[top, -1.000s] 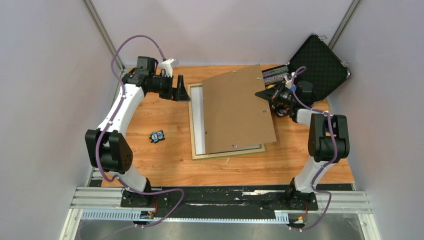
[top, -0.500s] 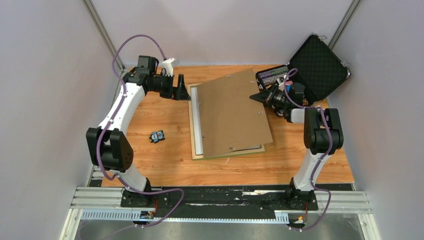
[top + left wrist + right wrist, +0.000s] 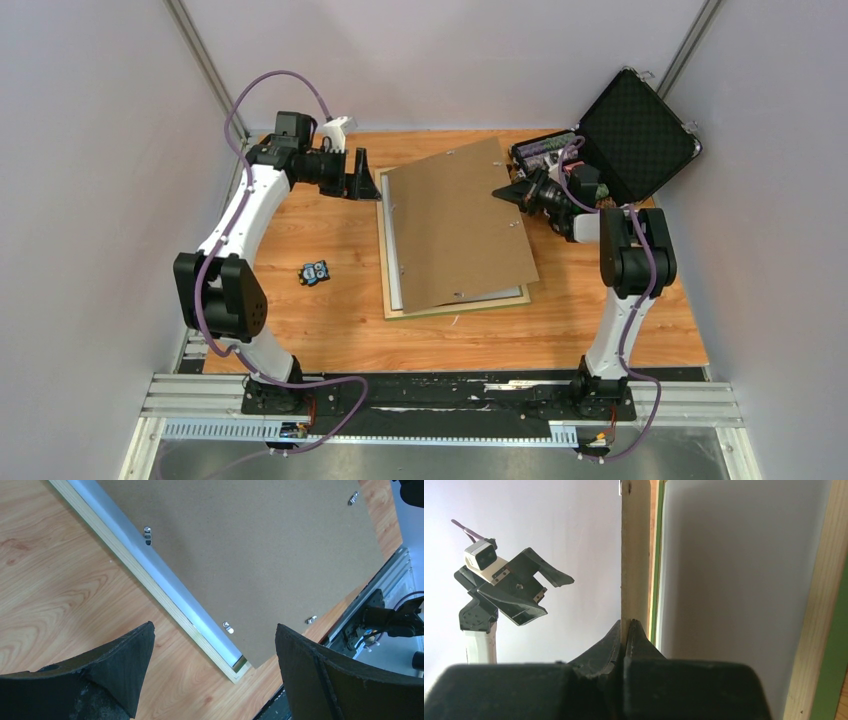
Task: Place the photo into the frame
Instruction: Place the photo frame item in the photo frame.
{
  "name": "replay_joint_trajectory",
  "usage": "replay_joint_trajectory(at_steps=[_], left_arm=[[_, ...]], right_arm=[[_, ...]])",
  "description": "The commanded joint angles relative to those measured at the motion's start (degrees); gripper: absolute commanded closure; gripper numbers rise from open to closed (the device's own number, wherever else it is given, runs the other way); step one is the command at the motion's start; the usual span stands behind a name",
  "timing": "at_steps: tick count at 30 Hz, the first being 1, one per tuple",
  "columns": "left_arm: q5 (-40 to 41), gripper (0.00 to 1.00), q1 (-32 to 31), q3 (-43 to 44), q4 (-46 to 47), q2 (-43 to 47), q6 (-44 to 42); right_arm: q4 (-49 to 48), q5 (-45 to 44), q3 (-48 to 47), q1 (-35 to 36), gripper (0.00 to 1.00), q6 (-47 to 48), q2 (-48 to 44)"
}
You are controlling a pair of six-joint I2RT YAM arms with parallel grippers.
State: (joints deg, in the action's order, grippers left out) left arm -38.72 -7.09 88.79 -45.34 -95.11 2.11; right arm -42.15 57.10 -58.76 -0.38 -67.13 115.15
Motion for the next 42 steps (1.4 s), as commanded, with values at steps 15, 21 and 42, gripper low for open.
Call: replay_joint_trajectory(at_steps=[15, 21, 42], left_arm=[[-1.57, 0.03, 0.80, 1.24, 1.64, -1.52, 0.29], [-1.86, 0.03, 1.02, 1.25, 1.63, -1.80, 0.35], [-2.13, 0.03, 1.29, 1.58, 1.63, -2.91, 0.68]], right_arm=[[-7.53, 0.07, -3.85, 2.87, 1.00, -4.74, 3.13], [-8.58, 0.19, -3.74, 2.84, 1.00, -5.96, 3.34], [-15.96, -2.64, -1.33, 2.85, 1.00, -8.45, 4.50]])
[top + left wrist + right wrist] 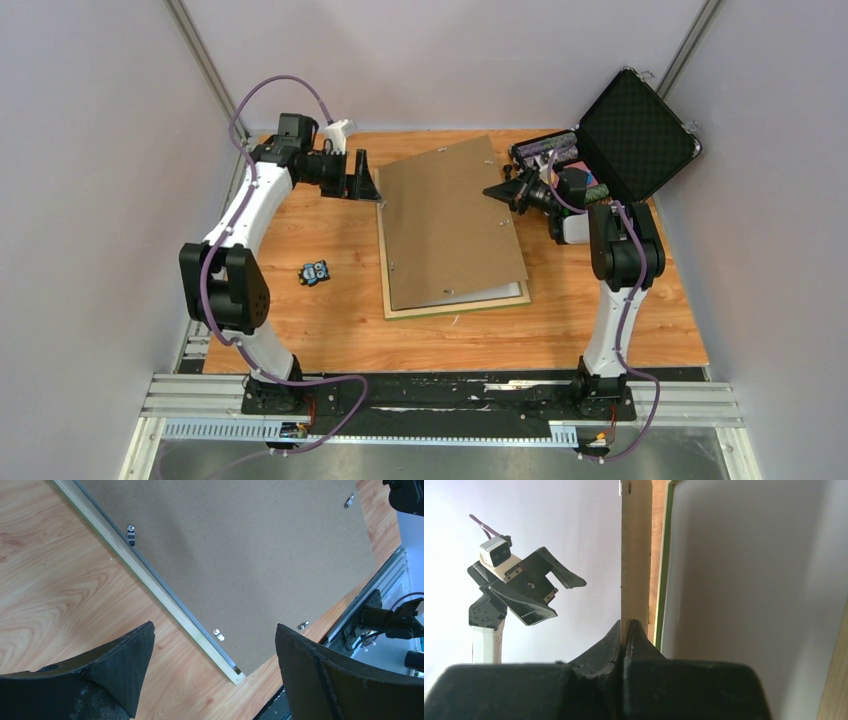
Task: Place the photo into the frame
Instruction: Place the photo frame item in the photo frame.
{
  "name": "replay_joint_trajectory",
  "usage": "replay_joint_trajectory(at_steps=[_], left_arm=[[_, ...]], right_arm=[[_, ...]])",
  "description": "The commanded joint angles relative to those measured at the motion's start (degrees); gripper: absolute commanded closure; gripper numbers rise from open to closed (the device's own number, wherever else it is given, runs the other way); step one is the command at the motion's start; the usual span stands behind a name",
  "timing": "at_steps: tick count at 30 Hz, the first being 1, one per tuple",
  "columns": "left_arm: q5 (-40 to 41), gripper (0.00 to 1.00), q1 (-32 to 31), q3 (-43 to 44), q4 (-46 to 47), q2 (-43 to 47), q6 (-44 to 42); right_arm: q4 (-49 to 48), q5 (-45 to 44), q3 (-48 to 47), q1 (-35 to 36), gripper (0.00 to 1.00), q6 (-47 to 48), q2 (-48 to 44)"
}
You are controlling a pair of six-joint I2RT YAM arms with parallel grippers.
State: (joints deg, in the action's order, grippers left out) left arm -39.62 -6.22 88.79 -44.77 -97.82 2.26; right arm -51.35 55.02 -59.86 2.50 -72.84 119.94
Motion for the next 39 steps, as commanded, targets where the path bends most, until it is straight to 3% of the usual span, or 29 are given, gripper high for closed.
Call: replay_joint_trajectory(at_steps=[1, 39], left_arm=[[-1.29, 0.03, 0.42, 1.61, 0.99, -0.36, 0.54], [-1.67, 0.03, 0.76, 1.72, 0.65, -1.06, 0.28]], right_arm=[[-6.81, -0.54, -0.26, -0.04, 1.00, -2.80, -0.20], [-7.23, -1.36, 0.70, -0.04, 1.00, -1.30, 2.18]])
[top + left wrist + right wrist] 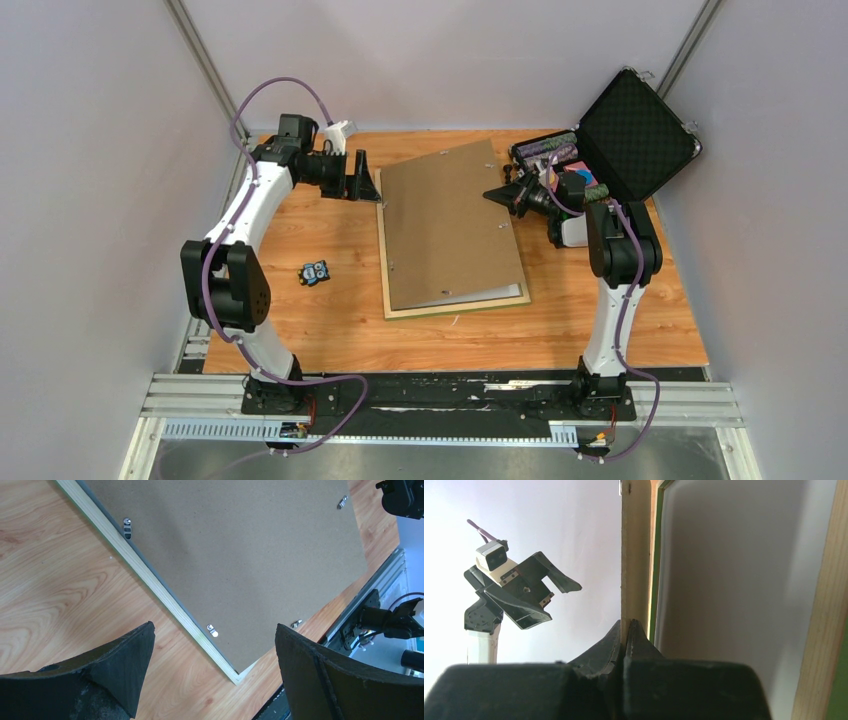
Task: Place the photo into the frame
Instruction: Place the photo frame item in the photo frame.
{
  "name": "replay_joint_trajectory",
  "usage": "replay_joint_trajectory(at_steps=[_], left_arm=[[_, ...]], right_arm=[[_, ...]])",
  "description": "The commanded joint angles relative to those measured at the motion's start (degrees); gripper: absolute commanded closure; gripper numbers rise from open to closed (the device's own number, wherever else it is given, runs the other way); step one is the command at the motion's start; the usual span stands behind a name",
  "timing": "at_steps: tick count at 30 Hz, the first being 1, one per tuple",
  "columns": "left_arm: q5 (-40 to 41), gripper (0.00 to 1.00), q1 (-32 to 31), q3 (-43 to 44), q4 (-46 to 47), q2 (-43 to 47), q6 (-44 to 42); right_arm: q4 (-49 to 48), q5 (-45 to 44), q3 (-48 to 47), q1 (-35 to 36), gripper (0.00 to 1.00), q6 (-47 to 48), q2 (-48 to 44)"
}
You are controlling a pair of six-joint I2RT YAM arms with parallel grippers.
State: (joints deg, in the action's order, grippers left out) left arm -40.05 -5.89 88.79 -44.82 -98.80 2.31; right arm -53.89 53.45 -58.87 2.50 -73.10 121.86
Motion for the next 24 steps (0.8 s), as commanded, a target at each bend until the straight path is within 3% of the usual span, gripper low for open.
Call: replay_joint_trajectory(at_steps=[1, 24], left_arm=[[-1.27, 0.03, 0.44, 1.69, 0.72, -0.12, 0.24], [-1.92, 0.03, 0.87, 1.47, 0.77, -0.57, 0.32]], right_arm=[[-4.61, 0.25, -0.34, -0.04, 1.00, -1.00, 0.36], [-4.10, 0.28, -1.32, 0.09, 1.00, -0.73, 2.02]])
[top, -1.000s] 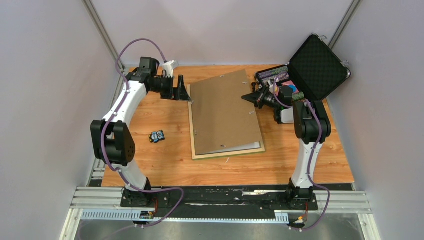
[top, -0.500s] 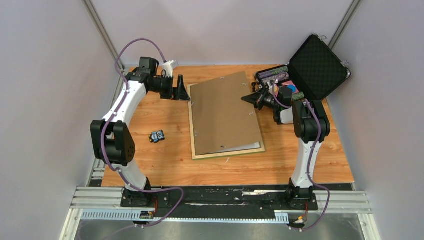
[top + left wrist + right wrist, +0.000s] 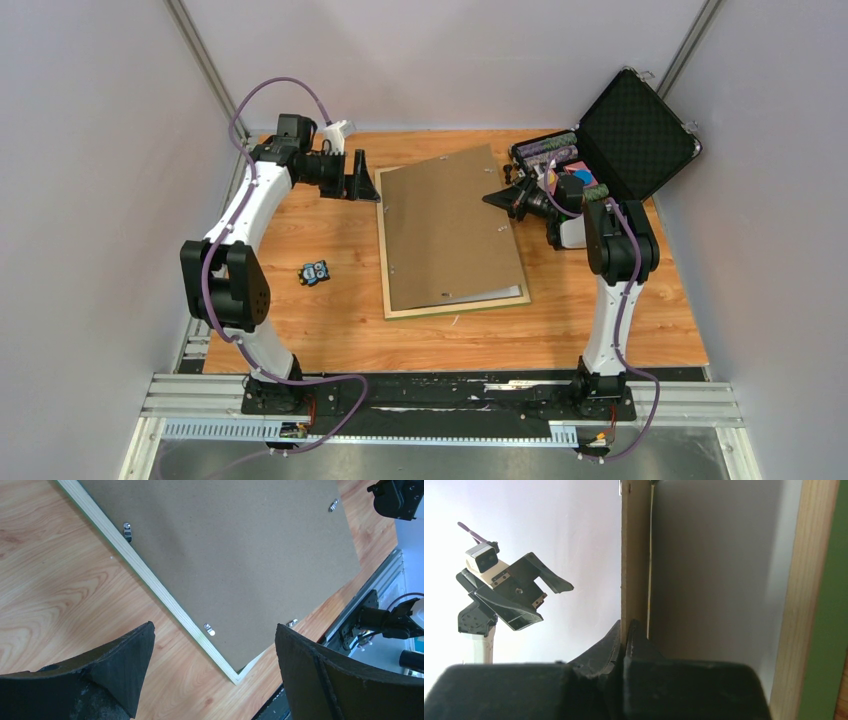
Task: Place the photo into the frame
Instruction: Place the photo frame item in the photo frame.
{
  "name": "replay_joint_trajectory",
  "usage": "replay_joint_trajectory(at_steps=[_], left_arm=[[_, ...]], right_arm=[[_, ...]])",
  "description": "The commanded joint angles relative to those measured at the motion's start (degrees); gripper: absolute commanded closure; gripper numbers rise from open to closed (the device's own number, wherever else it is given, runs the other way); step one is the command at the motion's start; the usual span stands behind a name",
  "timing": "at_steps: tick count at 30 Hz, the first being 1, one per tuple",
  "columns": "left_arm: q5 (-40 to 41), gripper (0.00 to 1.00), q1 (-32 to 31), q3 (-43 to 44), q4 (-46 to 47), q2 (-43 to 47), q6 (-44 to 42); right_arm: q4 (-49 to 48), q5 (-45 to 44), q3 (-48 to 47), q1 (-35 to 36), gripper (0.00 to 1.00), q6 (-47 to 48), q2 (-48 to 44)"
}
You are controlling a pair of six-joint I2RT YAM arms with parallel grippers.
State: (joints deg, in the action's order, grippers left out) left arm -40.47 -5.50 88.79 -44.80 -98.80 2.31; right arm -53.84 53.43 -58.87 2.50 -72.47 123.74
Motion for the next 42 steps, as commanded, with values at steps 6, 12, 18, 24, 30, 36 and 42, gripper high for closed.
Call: replay_joint_trajectory(at_steps=[6, 12, 18, 24, 30, 36, 42], left_arm=[[-1.52, 0.03, 0.57, 1.47, 0.72, -0.60, 0.25], [-1.63, 0.03, 0.66, 1.51, 0.53, -0.73, 0.20], [-1.68, 0.03, 0.83, 1.69, 0.28, -0.92, 0.15], [-1.88, 0.03, 0.92, 1.68, 0.25, -1.21, 0.08], [-2.04, 0.03, 1.01, 1.57, 0.23, -1.22, 0.02], [-2.04, 0.03, 1.17, 1.15, 0.30, -1.05, -0.13], [-2.35, 0.03, 1.36, 0.82, 0.34, -1.11, -0.11]], right_arm=[[-4.29, 0.50, -1.55, 0.25, 1.00, -1.45, 0.69], [-4.08, 0.71, -2.12, 0.54, 1.00, -1.54, 1.45], [-3.91, 0.78, -2.34, 0.77, 1.00, -1.41, 1.94], [-2.85, 0.71, -2.39, 0.85, 1.00, -0.05, 2.36], [-1.97, 0.54, -2.48, 0.82, 1.00, 1.50, 2.86], [-1.37, 0.29, -1.83, 0.78, 0.96, 2.80, 2.78], [-0.47, 0.18, -1.76, 0.77, 0.88, 4.08, 2.34]])
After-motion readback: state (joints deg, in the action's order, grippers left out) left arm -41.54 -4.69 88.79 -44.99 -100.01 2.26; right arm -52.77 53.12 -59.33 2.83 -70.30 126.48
